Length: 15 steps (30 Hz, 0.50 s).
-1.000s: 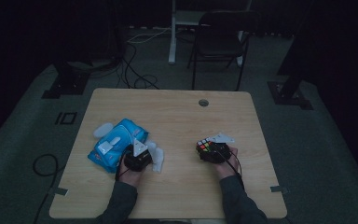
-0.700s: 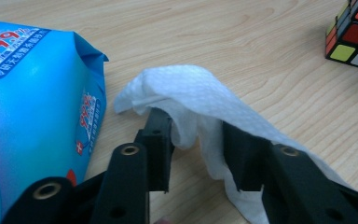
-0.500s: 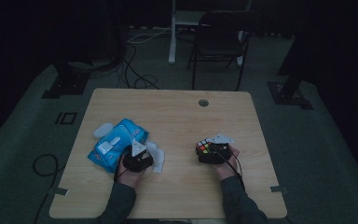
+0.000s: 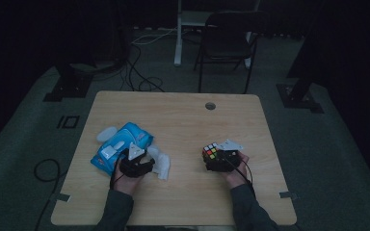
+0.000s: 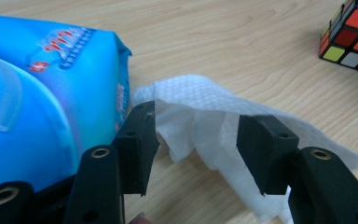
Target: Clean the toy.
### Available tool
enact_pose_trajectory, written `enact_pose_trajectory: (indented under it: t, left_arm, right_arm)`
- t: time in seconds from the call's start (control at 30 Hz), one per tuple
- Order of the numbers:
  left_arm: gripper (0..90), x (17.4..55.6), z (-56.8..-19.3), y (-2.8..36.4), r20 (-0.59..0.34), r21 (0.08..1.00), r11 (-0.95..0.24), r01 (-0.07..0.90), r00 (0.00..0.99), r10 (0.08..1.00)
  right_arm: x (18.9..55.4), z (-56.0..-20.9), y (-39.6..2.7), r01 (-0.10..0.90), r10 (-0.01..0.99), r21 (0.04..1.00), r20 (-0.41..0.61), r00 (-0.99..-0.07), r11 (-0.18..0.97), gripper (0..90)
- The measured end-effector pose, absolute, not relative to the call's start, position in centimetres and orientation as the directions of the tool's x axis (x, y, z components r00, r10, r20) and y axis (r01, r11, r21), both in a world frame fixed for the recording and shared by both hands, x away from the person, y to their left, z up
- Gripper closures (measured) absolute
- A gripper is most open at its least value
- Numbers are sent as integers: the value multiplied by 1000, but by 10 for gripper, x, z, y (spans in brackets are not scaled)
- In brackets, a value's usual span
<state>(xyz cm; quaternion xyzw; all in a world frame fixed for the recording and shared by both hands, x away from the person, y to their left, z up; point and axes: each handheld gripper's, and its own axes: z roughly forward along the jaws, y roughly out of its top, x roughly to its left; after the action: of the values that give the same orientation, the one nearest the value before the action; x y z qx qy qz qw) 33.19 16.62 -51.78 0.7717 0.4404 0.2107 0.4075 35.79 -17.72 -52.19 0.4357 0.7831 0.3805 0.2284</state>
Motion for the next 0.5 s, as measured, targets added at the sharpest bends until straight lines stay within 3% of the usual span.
enact_pose_trajectory:
  t: [0.5]
  left_arm:
    - [472, 315, -498, 182, -39, 850, -233, 472, 498, 866]
  right_arm:
    - [345, -511, -188, 487, 854, 825, 10, -520, 287, 138]
